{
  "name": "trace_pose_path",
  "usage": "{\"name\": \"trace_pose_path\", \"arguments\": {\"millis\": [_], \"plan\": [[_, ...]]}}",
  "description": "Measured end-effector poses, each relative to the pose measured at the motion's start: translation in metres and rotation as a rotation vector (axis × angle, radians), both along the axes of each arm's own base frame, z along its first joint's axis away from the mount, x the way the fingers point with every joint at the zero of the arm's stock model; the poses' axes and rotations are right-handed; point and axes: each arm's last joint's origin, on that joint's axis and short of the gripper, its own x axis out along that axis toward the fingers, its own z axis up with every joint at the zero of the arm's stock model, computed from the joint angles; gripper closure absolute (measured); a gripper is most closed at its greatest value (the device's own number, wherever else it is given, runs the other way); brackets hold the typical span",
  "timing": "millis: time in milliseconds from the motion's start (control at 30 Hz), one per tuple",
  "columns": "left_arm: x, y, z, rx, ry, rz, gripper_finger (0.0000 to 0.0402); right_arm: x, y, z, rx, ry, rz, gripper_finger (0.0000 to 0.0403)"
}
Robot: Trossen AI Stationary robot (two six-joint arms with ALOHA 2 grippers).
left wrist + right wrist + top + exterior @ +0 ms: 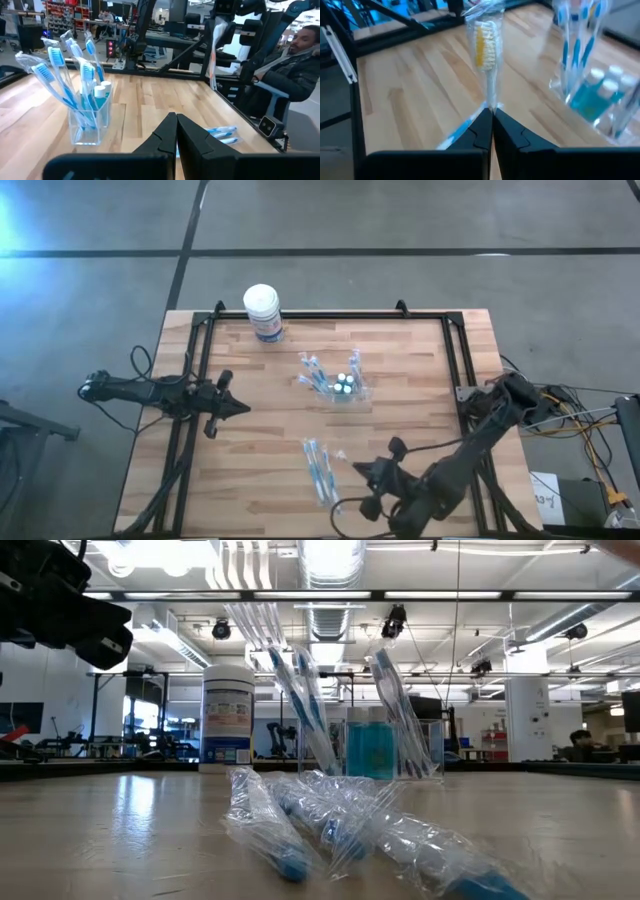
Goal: Pick & Place toothbrushing station
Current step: Put the orange toothbrush into the transparent organizer
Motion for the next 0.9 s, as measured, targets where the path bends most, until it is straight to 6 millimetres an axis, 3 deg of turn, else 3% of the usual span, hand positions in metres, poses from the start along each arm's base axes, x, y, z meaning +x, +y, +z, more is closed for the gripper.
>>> {"name": "trace_pose_path", "arguments": {"millis": [233,433,700,900], "plan": [[0.0,0.0,0.0,0.014,-0.007,0.0,0.039,-0.001,-0.015,-0.02,-0.103,-0.028,0.124,0.0395],[0.0,0.0,0.0,0.023,-0.009,0.002,0.039,0.015,-0.032,-0.045,-0.126,-0.207,0.493,0.0395],[0.0,0.0,0.0,0.017,-0.006,0.004,0.039,0.004,-0.084,-0.085,-0.186,-0.218,0.443,0.0395],[0.0,0.0,0.0,0.006,-0.005,0.007,0.039,-0.019,-0.114,-0.098,-0.248,-0.4,0.482,0.0395]]}}
